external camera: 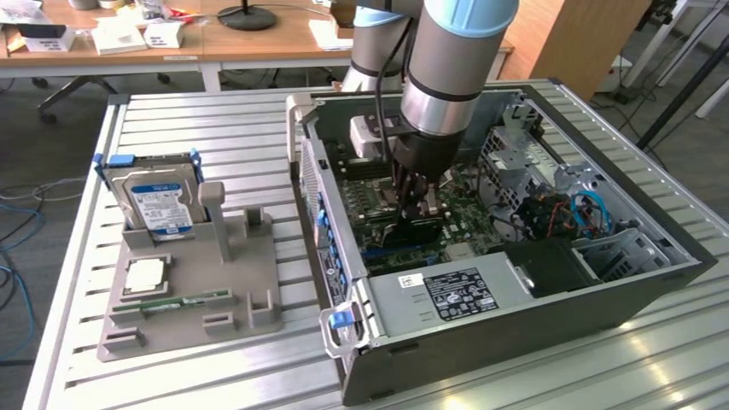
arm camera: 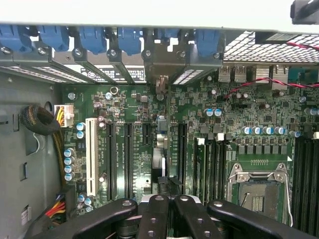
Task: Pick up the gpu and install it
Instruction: 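Press down on the gpu until it lock into place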
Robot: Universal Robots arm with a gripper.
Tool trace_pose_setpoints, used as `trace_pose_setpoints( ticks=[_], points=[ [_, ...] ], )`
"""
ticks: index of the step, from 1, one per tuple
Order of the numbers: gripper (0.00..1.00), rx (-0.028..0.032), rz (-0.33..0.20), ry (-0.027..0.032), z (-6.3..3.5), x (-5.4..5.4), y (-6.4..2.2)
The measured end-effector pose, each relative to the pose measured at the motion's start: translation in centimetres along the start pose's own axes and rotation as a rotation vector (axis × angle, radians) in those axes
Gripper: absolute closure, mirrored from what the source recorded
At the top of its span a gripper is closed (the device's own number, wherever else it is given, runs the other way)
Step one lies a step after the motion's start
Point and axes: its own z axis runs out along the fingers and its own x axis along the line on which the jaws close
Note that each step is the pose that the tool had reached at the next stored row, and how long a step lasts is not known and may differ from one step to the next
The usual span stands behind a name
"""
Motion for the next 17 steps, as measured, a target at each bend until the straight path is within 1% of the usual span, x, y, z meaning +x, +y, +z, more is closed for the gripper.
trace_pose_setpoints(
  ticks=[4,6,9,14,16,17],
  points=[
    [0.90,-0.0002,0.000,0.0005,0.07,0.01,0.00],
    [0.90,-0.0008,0.000,0.0019,0.24,0.03,0.01],
    [0.90,-0.0002,0.000,0.0004,0.33,0.02,0.02],
    [0.90,-0.0001,0.000,0.0001,0.30,0.01,0.02],
    [0.90,0.0010,0.000,-0.0025,0.09,-0.02,0.01],
    [0.90,0.0015,0.000,-0.0026,-0.15,-0.03,0.01]
  ],
)
